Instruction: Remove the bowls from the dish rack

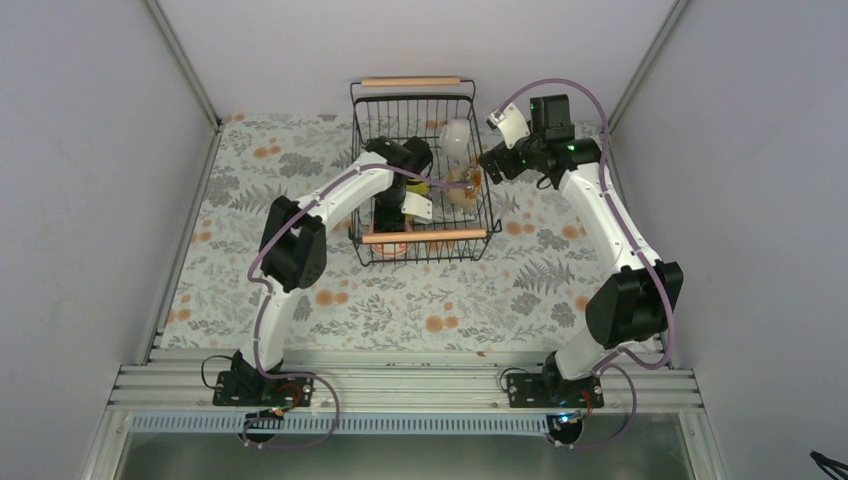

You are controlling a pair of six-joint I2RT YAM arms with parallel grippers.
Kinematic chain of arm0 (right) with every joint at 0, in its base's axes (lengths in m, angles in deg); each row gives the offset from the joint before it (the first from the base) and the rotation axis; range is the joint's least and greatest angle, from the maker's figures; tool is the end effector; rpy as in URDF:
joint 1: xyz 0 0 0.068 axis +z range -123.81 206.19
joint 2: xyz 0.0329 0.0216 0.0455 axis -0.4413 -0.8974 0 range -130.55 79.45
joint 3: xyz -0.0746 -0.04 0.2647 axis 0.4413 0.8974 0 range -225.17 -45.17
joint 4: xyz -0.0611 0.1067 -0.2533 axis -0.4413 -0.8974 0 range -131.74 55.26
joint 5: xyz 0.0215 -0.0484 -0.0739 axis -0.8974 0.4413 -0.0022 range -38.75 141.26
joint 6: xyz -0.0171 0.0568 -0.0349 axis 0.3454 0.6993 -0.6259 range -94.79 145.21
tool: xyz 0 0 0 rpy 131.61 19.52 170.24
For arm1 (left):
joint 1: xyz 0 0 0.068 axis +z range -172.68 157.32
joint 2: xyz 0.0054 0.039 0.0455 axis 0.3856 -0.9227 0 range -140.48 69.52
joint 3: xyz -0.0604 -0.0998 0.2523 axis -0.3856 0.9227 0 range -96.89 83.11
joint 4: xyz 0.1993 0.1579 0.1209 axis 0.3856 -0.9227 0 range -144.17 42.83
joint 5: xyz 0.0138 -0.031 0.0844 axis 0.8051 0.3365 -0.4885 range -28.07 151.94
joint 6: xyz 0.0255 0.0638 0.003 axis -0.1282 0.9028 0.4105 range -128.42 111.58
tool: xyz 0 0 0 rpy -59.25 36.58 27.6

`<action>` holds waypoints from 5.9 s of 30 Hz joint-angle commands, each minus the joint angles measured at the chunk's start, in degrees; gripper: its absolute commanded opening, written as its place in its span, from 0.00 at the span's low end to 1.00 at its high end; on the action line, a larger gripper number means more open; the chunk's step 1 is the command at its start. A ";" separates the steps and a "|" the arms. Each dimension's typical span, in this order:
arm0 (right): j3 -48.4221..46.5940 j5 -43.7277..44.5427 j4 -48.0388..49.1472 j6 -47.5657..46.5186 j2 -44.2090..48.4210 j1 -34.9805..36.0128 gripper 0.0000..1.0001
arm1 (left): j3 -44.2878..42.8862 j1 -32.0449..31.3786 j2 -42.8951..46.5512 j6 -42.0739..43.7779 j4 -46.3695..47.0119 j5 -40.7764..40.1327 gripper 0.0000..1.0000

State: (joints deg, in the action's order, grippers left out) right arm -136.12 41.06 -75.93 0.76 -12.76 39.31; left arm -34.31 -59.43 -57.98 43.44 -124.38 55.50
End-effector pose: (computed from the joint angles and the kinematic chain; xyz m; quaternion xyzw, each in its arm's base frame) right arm 0.3805 0.0988 0.3498 -0.3274 0.8514 0.0413 0.4077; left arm 0.3746 -0.2719 0.2105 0.6962 0.7152 0.0587 0.0160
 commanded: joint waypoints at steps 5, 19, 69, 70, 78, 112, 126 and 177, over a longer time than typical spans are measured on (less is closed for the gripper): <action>-0.19 0.52 0.49 -1.28 -0.76 0.50 1.00 | 0.19 0.28 0.58 2.08 -0.66 0.26 0.75; -0.67 0.93 0.06 -1.59 -1.75 0.55 1.00 | -0.70 -0.51 0.96 3.23 -0.67 2.32 0.64; 0.15 1.63 0.98 -0.89 2.10 0.51 1.00 | -20.08 0.63 4.11 -2.59 -0.49 -2.92 0.08; -0.10 1.62 0.84 -0.76 2.18 0.49 1.00 | -20.56 0.70 4.12 -2.82 -0.47 -2.84 0.08; -0.07 1.39 0.67 -0.35 2.73 0.32 1.00 | -24.62 2.90 4.78 -3.88 0.29 -1.00 0.08; -5.33 -33.49 -2.74 3.09 -2.59 -0.81 1.00 | -15.86 13.11 15.13 -12.90 15.79 16.88 0.06; -12.65 -68.17 -8.41 0.74 -20.16 -5.22 1.00 | -11.45 13.11 13.88 -17.15 20.94 26.75 0.02; -11.20 -80.88 9.26 18.12 -23.75 -1.89 0.04 | -13.83 8.36 4.47 -20.45 23.41 30.99 0.17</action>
State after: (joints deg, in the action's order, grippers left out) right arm -148.26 -35.03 -68.91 18.92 -40.58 36.56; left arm -44.63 -51.00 -51.99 23.55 -102.32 86.86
